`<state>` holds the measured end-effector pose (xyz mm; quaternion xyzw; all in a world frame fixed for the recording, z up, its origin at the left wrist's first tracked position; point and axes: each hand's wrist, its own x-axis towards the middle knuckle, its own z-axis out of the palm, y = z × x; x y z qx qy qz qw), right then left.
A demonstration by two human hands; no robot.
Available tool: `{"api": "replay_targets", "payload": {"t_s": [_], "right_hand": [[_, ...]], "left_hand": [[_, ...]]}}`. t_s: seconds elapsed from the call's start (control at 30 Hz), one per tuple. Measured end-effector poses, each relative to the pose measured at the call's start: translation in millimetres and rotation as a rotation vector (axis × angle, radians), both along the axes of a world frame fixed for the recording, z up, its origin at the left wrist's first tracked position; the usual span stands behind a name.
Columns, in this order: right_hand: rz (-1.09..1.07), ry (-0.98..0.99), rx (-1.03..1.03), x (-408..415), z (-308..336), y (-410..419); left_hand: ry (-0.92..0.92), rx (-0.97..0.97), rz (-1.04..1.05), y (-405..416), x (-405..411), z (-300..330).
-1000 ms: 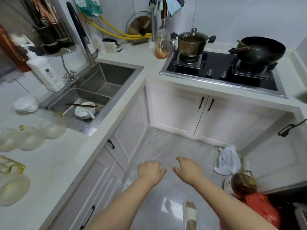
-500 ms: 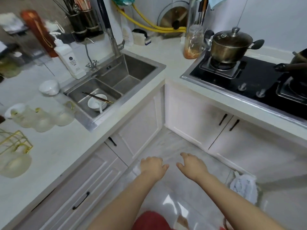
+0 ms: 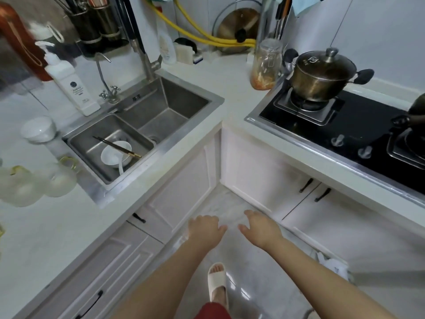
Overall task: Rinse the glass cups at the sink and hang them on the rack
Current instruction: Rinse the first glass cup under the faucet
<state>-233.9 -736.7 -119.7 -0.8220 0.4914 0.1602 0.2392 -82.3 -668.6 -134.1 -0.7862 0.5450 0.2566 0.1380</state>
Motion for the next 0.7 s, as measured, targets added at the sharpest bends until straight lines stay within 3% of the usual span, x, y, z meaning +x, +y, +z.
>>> {"api": "replay_targets", "payload": {"t_s": [0.4,0.7], "right_hand": [[-0.007,0.019,-0.009,54.7,7.5,-72.7],[0.147,0.012,-0.005,94.4,10.2,-130.5]], "left_hand": [[-0.011,-0.005,-0.017,-68.3,54.3,2.5],[-0.017,-0.014,0.138,-106.4,78.0,4.5]]}}
